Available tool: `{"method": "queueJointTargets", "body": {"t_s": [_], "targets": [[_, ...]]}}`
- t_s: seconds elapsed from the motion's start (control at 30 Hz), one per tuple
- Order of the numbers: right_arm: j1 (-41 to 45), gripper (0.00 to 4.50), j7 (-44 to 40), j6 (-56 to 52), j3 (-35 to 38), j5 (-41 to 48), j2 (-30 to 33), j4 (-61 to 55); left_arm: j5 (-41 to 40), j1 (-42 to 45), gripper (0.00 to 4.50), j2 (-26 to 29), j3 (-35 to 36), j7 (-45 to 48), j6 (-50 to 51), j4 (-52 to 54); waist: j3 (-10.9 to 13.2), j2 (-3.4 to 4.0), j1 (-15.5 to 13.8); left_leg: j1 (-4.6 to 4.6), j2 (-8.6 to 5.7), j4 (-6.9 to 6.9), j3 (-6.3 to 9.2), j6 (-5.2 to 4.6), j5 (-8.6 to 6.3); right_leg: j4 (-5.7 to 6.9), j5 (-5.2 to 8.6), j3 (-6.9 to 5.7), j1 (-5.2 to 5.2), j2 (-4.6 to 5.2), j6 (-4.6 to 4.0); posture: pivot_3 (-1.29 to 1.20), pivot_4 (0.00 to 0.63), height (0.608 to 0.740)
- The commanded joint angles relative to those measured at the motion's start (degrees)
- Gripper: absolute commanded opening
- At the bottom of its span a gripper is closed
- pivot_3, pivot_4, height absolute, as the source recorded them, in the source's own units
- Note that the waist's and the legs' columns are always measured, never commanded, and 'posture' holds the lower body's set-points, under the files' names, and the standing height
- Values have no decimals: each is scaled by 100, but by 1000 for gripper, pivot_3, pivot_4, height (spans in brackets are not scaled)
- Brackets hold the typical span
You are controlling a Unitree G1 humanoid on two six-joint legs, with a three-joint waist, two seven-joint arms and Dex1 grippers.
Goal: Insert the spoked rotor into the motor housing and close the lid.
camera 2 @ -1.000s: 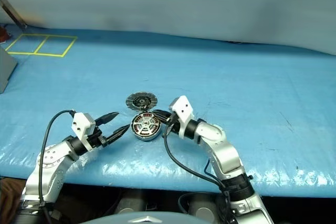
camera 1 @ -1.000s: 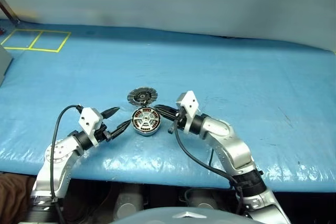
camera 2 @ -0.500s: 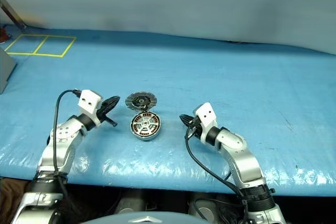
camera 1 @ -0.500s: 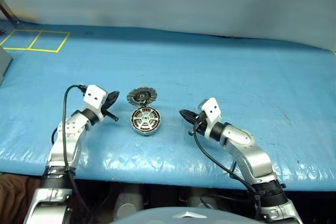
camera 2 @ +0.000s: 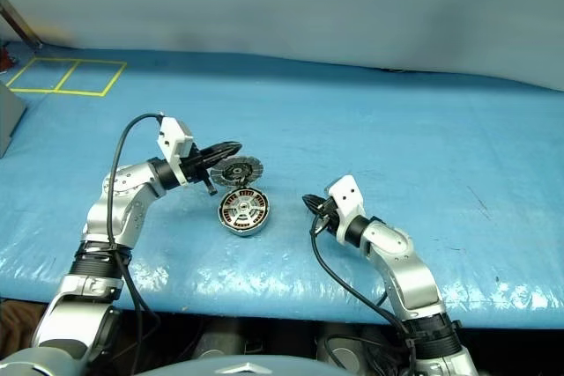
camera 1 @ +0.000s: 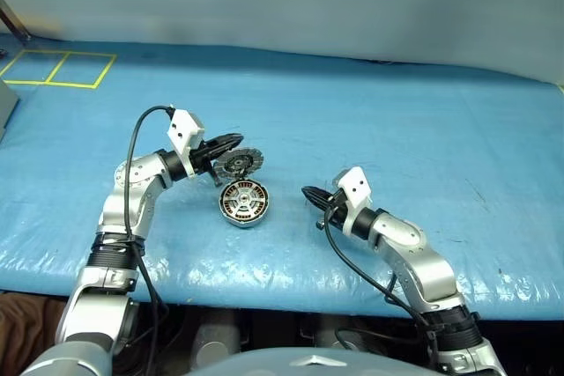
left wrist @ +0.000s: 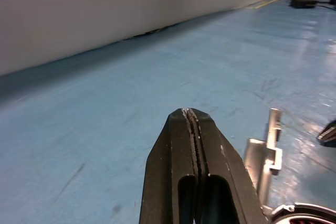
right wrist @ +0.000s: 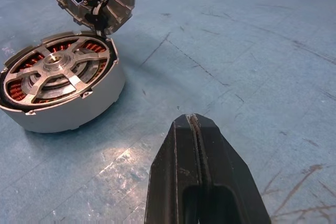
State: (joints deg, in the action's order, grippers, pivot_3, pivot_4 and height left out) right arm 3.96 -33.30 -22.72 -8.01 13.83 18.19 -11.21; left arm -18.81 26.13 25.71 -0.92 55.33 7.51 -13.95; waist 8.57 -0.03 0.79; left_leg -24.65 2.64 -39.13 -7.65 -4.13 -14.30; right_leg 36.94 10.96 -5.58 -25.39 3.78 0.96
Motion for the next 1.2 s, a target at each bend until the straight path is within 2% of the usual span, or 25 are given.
{"method": "queueJointTargets", "body": {"t_s": [0.03,0.23,0.53,0.77,0.93,1.03,1.2], "targets": [[-18,0,50,143,86,30,-18,-222,-110,43,19,220,-187,514,298,284,0,0,-1,0,1,0,1,2,1,0,0,1,0,-2,0,0,150,740],[-80,0,113,178,76,24,-29,-246,-145,-318,19,409,-474,988,776,656,0,0,-9,0,0,0,3,3,1,-1,4,6,0,-2,-7,0,150,740],[-96,0,163,189,60,9,-24,-253,91,-988,19,609,-620,899,993,980,-1,1,-15,5,2,-2,7,5,3,3,13,8,1,5,-22,0,150,740],[-36,0,72,542,-47,-62,-73,-165,39,-1337,19,544,-329,521,560,1070,-2,1,-14,9,2,-2,9,5,2,3,13,8,2,31,-25,0,150,740],[49,0,-2,1027,-155,-144,-194,-62,-367,-1713,19,187,291,478,-487,1211,-2,1,-7,3,2,-2,9,5,3,2,13,7,-1,31,-26,0,150,740],[127,0,-247,1005,-323,-44,-220,-121,-708,-2134,19,131,512,621,-643,1530,-2,1,1,1,2,-1,9,5,3,2,14,7,-1,33,-27,0,150,740],[362,0,-455,1061,-777,-353,-180,-57,-786,-2818,19,161,532,528,-671,2134,-1,1,-15,5,2,-2,10,5,2,2,16,5,0,36,-31,0,150,740]]}}
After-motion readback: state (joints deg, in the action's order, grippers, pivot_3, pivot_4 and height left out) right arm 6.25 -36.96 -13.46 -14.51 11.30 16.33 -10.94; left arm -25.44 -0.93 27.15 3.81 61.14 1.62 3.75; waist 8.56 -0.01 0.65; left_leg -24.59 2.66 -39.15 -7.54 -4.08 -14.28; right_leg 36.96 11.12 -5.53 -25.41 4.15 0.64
